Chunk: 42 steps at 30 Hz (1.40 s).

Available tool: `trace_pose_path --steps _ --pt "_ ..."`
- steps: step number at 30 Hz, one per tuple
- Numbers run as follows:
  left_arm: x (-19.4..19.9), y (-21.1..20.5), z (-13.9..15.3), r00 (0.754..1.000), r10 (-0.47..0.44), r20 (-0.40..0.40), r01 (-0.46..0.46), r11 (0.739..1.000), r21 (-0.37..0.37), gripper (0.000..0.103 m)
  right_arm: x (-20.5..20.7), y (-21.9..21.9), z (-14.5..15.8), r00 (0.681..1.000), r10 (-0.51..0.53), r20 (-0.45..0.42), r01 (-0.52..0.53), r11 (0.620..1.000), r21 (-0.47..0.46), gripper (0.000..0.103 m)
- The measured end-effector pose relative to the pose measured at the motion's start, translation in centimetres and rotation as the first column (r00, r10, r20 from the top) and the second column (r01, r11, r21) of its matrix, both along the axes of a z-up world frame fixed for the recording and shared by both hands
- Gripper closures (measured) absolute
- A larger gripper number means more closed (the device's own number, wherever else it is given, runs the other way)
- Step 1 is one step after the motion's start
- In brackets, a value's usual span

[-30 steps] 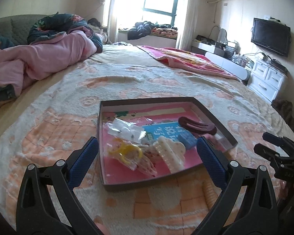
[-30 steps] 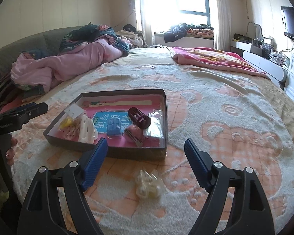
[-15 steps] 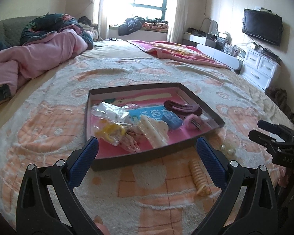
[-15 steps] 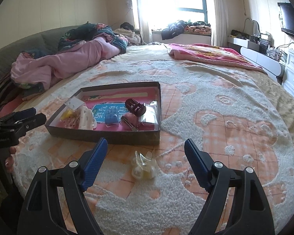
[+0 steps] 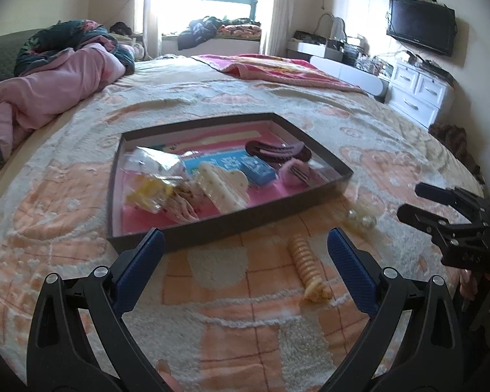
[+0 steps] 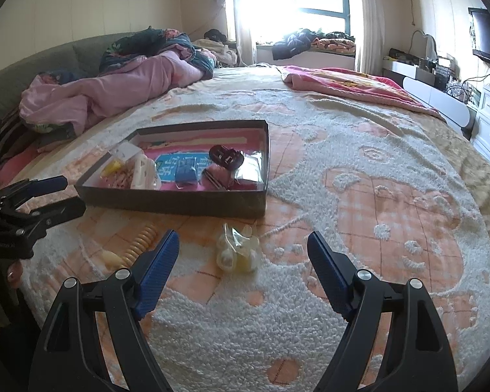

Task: Organize jewelry
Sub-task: 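Withdraw both tools toward the beige spiral tie and pearl bag, then grasp the beige spiral hair tie with the left tool while the right tool grasps the clear pearl bag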

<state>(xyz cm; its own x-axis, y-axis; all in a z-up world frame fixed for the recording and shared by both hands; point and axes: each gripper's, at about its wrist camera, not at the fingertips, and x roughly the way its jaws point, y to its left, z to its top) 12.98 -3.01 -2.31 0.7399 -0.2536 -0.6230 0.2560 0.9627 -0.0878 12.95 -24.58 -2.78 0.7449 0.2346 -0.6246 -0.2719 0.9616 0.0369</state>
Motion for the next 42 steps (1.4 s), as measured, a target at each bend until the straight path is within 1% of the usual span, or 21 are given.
trace_pose_path --steps 8,17,19,21,25,27,31,34,36,37,42 --pt "0.0 -1.3 -1.7 0.998 -0.051 -0.039 0.052 0.999 0.016 0.012 0.3 -0.2 -1.3 1.0 -0.003 -0.027 0.003 1.0 -0.017 0.025" --pt "0.1 -2.4 -3.2 0.992 -0.097 -0.077 0.099 0.995 0.017 0.012 1.9 -0.5 -2.8 0.997 0.002 -0.078 -0.002 1.0 0.0 0.025" --pt "0.1 -2.8 -3.4 0.99 -0.112 -0.085 0.114 0.993 0.017 0.015 2.4 -0.6 -3.1 0.995 0.007 -0.096 -0.006 1.0 0.012 0.026" --pt "0.1 -3.1 -3.6 0.988 -0.126 -0.093 0.127 0.992 0.012 0.02 3.0 -0.6 -3.5 0.993 0.019 -0.121 -0.015 0.999 0.031 0.033" --pt "0.1 -3.7 -4.0 0.982 -0.152 -0.109 0.154 0.988 0.004 0.028 3.9 -0.4 -4.3 0.987 0.035 -0.157 -0.028 0.999 0.046 0.039" --pt "0.2 -3.9 -4.3 0.979 -0.166 -0.12 0.166 0.986 -0.004 0.032 4.4 -0.1 -4.6 0.984 0.046 -0.174 -0.037 0.998 0.053 0.045" --pt "0.4 -4.5 -4.9 0.971 -0.189 -0.147 0.187 0.982 -0.022 0.039 4.8 0.3 -5.1 0.981 0.053 -0.185 -0.044 0.998 0.051 0.052" --pt "0.7 -4.9 -5.5 0.967 -0.193 -0.166 0.19 0.981 -0.03 0.044 4.8 0.5 -5.3 0.982 0.057 -0.181 -0.049 0.998 0.047 0.059" --pt "0.8 -5.1 -5.7 0.967 -0.19 -0.17 0.188 0.982 -0.027 0.047 4.8 0.7 -5.3 0.982 0.067 -0.179 -0.058 0.997 0.051 0.066" --pt "0.8 -5.2 -5.7 0.967 -0.189 -0.17 0.188 0.982 -0.025 0.048 4.7 0.7 -5.4 0.982 0.067 -0.176 -0.06 0.997 0.045 0.066" --pt "0.8 -5.4 -5.8 0.968 -0.186 -0.17 0.185 0.983 -0.023 0.063 4.6 0.9 -5.2 0.984 0.065 -0.165 -0.06 0.998 0.035 0.066"
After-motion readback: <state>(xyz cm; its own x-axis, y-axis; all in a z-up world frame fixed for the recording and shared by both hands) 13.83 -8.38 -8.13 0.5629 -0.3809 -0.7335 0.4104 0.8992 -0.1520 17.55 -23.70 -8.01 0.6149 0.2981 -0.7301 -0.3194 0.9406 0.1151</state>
